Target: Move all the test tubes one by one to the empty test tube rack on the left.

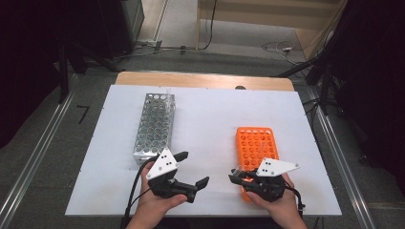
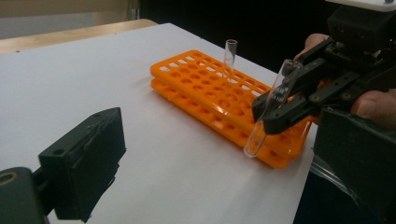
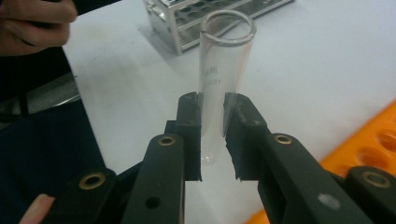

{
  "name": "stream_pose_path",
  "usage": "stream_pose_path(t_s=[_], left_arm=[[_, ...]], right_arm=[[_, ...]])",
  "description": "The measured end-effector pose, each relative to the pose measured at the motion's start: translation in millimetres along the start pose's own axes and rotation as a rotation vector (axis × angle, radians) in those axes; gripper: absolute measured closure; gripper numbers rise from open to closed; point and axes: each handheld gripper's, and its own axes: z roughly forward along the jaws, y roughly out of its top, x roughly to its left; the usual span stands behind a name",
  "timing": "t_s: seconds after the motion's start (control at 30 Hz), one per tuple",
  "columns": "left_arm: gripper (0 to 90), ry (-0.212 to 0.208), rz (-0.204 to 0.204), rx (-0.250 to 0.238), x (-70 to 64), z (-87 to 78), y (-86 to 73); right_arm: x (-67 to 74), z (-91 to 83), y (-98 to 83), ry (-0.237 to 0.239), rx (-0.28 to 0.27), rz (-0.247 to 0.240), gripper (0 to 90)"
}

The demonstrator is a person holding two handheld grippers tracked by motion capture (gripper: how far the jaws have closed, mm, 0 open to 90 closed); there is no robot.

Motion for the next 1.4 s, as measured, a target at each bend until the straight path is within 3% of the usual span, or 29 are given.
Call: stream_pose_path(t_s=[0.4, 0.87, 1.13, 1.4], left_arm=[[10.7, -0.078, 0.011, 0.014, -17.4, 18.8, 1.3], [54.2, -0.146, 0.056, 0.047, -31.7, 33.5, -0.7], [69.4, -0.157, 0.070, 0.047, -31.8, 33.6, -1.6], [74.5, -0.134, 0.095, 0.041, -33.3, 33.4, -2.2]], right_arm=[[19.2, 18.0, 7.9, 0.060, 0.017, -0.038, 73.7], [29.6, 24.4, 11.1, 0.096, 0.024, -0.065, 73.6], [30.9, 24.9, 11.3, 0.105, 0.027, -0.067, 73.6], [29.9, 24.9, 11.0, 0.111, 0.026, -0.059, 73.5]])
